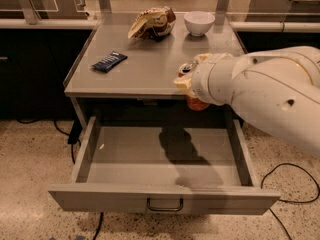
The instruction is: Place coke can into top drawer
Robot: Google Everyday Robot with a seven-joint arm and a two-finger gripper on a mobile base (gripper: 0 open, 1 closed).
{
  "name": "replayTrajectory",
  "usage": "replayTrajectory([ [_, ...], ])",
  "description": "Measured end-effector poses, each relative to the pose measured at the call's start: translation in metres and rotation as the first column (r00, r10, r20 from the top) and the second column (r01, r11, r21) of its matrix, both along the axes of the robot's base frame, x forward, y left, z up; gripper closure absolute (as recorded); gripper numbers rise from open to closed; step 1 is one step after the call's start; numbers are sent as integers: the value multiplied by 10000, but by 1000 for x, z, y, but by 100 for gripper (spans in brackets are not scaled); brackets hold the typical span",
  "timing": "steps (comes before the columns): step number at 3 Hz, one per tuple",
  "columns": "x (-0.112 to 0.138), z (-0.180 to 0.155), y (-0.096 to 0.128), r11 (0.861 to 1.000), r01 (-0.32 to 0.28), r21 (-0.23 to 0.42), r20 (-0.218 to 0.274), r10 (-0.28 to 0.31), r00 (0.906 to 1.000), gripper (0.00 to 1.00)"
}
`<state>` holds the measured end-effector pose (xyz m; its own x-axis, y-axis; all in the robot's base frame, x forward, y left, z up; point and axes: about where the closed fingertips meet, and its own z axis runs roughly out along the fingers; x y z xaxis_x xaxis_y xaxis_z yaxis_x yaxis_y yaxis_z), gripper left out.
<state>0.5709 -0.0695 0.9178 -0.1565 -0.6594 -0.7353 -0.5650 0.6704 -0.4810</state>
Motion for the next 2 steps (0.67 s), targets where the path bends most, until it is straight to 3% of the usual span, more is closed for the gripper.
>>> replayTrajectory([
  [2, -41, -25, 13, 9992, -353, -196, -410, 344, 9986, 100],
])
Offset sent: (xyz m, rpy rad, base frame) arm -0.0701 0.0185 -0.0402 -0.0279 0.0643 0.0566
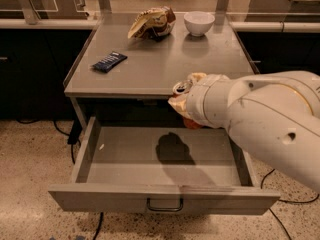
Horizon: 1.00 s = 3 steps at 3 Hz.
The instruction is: Place coke can into top drawer
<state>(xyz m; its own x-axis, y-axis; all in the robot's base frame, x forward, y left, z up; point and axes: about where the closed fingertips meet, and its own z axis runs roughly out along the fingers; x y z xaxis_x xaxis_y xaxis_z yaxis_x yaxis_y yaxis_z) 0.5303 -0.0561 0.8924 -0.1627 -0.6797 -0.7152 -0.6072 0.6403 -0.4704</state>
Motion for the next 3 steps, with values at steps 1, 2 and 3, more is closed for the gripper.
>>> replayTrajectory([
  [1, -10, -28, 12, 9997, -247, -32, -547, 245, 9982, 100],
  [2, -14, -59, 29, 9982, -596, -120, -1231, 577, 9907, 100],
  [3, -14, -92, 43, 9953, -934, -243, -1988, 868, 9762, 100],
])
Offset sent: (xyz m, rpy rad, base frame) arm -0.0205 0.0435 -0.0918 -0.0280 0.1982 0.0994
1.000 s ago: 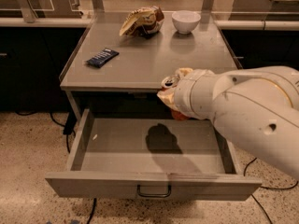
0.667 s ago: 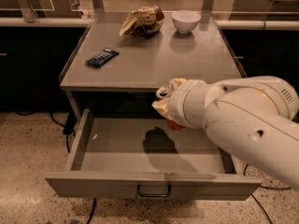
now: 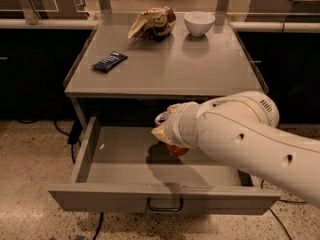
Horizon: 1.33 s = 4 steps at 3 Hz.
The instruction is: Place coke can into top drawer
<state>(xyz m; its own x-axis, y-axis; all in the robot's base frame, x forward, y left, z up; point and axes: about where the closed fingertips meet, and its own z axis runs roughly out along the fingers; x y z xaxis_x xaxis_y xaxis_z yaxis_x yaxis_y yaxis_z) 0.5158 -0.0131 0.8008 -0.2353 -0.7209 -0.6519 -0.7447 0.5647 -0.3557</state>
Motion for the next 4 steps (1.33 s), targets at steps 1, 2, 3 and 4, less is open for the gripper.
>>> replayTrajectory([
  [1, -1, -3, -2, 9999, 33, -130, -124, -35, 9999, 100],
  [2, -2, -24, 0, 9996, 21, -277, -584, -37, 9983, 100],
  [3, -1, -55, 5, 9996, -21, -270, -986, -5, 9951, 100],
  [4, 4, -80, 10, 10000, 17, -96, -1022, -27, 9948, 100],
])
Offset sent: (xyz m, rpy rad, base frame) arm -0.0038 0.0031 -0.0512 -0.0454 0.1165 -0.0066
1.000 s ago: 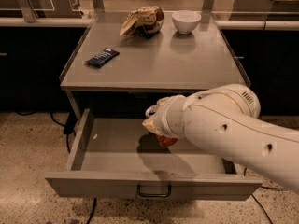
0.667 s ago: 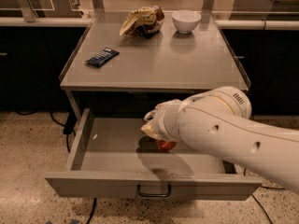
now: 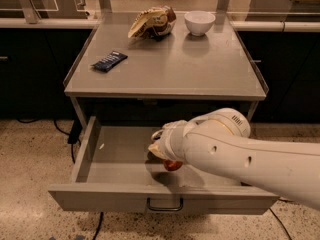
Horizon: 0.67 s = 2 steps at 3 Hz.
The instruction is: Place coke can into top drawer
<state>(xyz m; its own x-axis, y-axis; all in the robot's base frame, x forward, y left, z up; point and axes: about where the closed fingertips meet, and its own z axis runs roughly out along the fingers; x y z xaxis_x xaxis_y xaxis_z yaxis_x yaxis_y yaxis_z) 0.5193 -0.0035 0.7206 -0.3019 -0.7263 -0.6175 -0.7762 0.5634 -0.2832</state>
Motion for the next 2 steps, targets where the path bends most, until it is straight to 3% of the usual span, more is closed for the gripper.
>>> replayTrajectory([
  [2, 20, -23, 5, 9993, 78, 370, 243, -87, 9997, 100],
])
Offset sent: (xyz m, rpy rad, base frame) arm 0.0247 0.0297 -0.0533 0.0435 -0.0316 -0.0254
